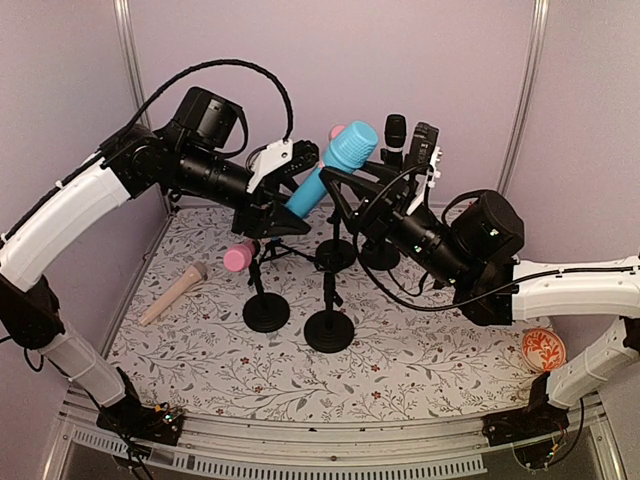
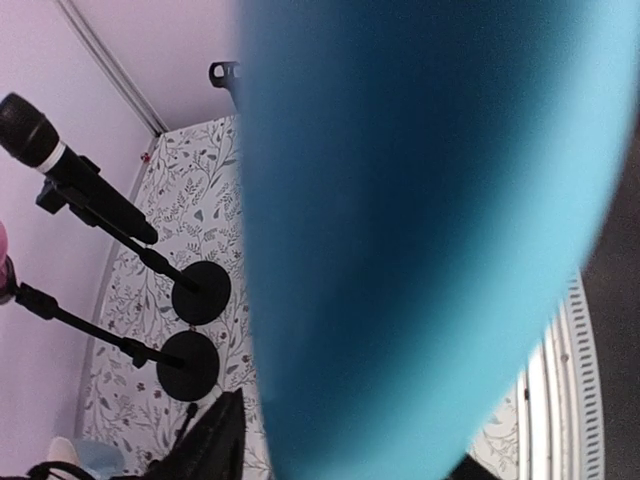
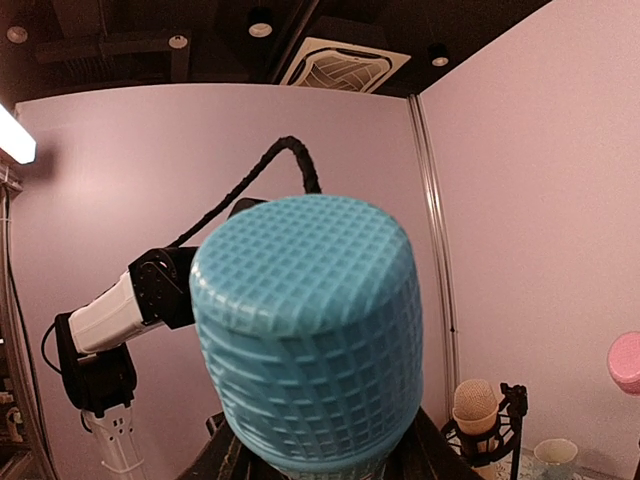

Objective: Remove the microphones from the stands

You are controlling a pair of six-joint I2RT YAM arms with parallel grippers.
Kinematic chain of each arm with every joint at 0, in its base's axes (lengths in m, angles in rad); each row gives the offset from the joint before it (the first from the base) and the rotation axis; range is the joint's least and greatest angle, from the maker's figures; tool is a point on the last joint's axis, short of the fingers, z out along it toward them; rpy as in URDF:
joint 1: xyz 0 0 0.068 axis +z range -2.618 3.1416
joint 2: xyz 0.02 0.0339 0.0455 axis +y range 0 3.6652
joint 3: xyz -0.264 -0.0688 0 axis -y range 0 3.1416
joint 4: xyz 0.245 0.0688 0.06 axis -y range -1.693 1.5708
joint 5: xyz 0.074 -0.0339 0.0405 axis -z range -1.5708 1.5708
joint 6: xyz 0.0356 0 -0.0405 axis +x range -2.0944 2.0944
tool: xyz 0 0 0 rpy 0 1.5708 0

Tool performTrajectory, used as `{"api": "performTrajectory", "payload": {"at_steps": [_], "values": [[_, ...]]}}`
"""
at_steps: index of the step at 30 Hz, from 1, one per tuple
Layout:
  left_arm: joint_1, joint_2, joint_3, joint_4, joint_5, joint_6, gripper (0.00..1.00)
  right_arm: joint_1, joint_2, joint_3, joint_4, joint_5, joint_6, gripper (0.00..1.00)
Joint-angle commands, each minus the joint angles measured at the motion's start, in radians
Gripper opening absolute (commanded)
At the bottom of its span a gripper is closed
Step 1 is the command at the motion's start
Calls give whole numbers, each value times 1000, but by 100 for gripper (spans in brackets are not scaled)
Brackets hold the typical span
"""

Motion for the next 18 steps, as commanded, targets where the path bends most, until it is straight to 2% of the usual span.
{"api": "performTrajectory", "payload": {"at_steps": [1, 2, 3, 4, 5, 7, 10, 13, 18], "values": [[24, -32, 29, 13, -10, -3, 41, -5, 30, 36, 88, -56, 55, 0], [29, -36, 34, 17, -12, -3, 32, -5, 32, 36, 88, -53, 56, 0], [36, -42, 35, 22, -16, -5, 25, -4, 35, 34, 88, -52, 56, 6], [47, -48, 36, 24, -19, -4, 19, -5, 34, 31, 87, -48, 55, 13], [59, -54, 35, 24, -23, -4, 14, -4, 32, 27, 87, -44, 53, 25], [84, -70, 26, 27, -41, 4, 6, -7, 24, 20, 80, -35, 48, 38], [147, -110, 1, 34, -68, 13, 0, -9, -4, 13, 32, -13, 41, 58], [254, -164, -40, 38, -79, 31, 0, -11, -48, -8, -52, 20, 42, 66], [525, -303, -205, 60, -63, 78, 0, -25, -159, -101, -190, 79, 108, 70]]}}
